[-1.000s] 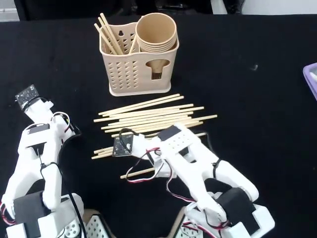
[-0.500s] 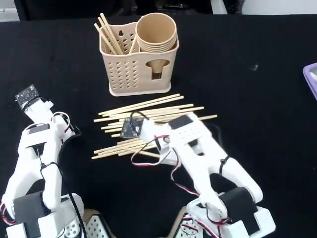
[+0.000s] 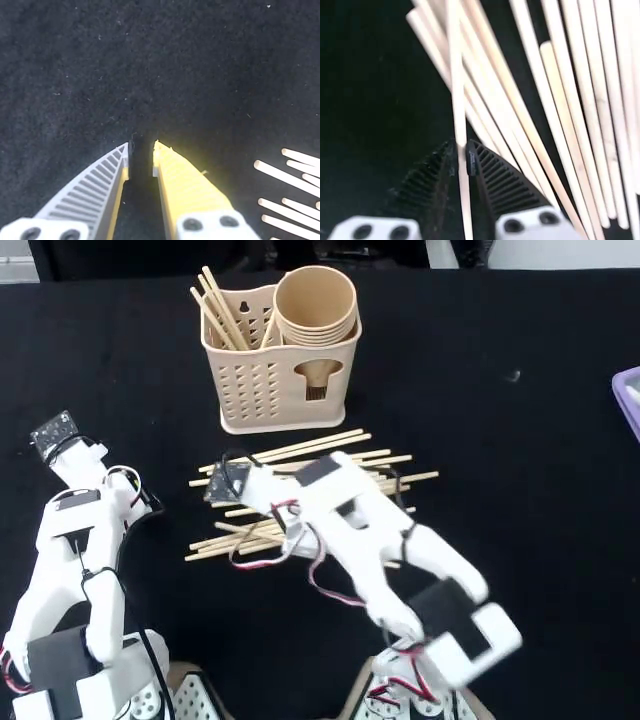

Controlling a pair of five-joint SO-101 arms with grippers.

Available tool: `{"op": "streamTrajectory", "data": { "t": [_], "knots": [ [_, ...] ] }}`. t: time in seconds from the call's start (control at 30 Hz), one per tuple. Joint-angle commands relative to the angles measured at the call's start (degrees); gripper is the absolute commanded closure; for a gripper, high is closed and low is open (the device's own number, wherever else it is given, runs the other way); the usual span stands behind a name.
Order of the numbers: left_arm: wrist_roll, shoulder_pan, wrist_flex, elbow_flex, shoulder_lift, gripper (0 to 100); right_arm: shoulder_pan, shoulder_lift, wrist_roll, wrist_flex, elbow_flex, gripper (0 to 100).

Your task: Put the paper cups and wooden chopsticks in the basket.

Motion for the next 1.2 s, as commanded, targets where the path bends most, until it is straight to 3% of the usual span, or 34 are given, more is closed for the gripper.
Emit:
{"op": "streamTrajectory", "data": {
  "t": [0.0,0.1,0.77,0.93,1.17],
  "knots": [
    [0.18,-0.40,0.26,-2.86,-0.26,91,-0.88,4.44,-3.43,0.53,-5.32,87.1],
    [0.18,-0.40,0.26,-2.95,-0.26,91,-1.14,5.67,-2.02,1.76,-5.58,81.1],
    [0.18,-0.13,0.26,-2.95,-0.26,91,-0.88,-0.75,-1.76,1.67,-6.20,82.5],
    [0.18,-0.31,0.26,-2.95,-0.26,91,-0.79,4.53,-2.11,-0.18,-6.29,71.7],
    [0.18,-0.22,0.26,-2.95,-0.26,91,-1.14,4.97,-1.85,-0.09,-6.29,75.8]
  ]
}}
